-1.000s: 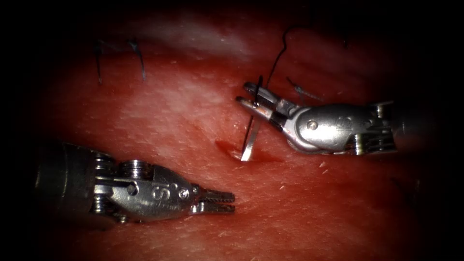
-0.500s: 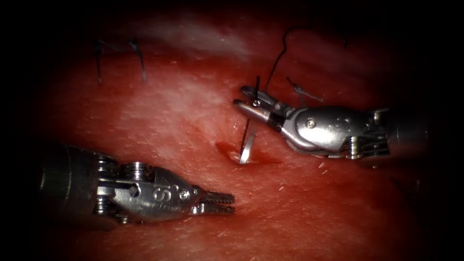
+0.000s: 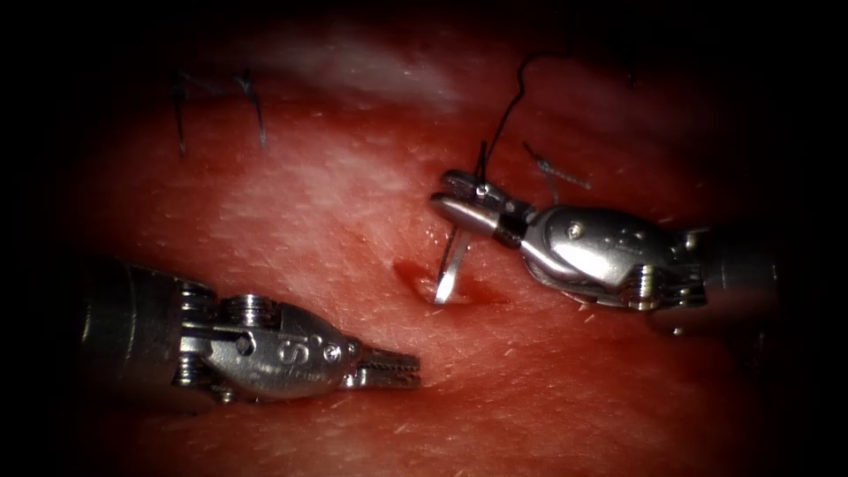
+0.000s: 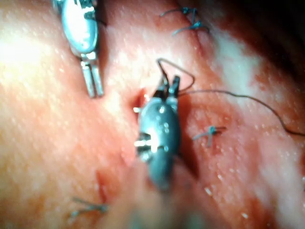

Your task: Wound Closure

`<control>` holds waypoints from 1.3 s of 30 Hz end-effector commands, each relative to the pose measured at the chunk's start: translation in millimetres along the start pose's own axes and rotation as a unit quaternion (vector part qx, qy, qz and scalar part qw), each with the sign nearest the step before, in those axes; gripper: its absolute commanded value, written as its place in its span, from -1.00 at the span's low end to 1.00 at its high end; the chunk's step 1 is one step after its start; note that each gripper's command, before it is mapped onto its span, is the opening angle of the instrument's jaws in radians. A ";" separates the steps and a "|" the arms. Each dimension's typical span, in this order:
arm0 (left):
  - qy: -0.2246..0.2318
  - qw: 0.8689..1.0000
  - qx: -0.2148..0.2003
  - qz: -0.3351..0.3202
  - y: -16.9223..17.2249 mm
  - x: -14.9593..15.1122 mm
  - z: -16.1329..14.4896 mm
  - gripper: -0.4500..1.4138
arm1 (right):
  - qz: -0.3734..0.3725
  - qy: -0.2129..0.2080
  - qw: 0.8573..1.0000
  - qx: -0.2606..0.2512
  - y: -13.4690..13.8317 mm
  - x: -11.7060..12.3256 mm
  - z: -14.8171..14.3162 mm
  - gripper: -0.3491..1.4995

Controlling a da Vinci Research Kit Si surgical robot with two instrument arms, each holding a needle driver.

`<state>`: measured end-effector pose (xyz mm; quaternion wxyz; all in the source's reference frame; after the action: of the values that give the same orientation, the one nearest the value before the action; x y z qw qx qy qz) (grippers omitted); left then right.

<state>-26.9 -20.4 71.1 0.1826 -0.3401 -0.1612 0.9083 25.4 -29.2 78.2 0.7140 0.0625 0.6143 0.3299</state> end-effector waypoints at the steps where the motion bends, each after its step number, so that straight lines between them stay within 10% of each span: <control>1: 0.000 1.000 0.000 0.000 0.2 0.0 0.7 -0.71 | 0.005 0.001 1.000 0.000 -0.3 -0.4 0.5 -1.00; 39: -0.008 1.000 -0.010 -0.006 -1.1 -2.1 2.0 -0.69 | 0.175 -0.049 0.982 0.051 -0.9 -0.4 1.4 -1.00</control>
<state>-26.0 -20.4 73.6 0.1832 -0.3334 -0.1735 0.9084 26.4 -29.5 78.3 0.6631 0.2365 0.5685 0.4256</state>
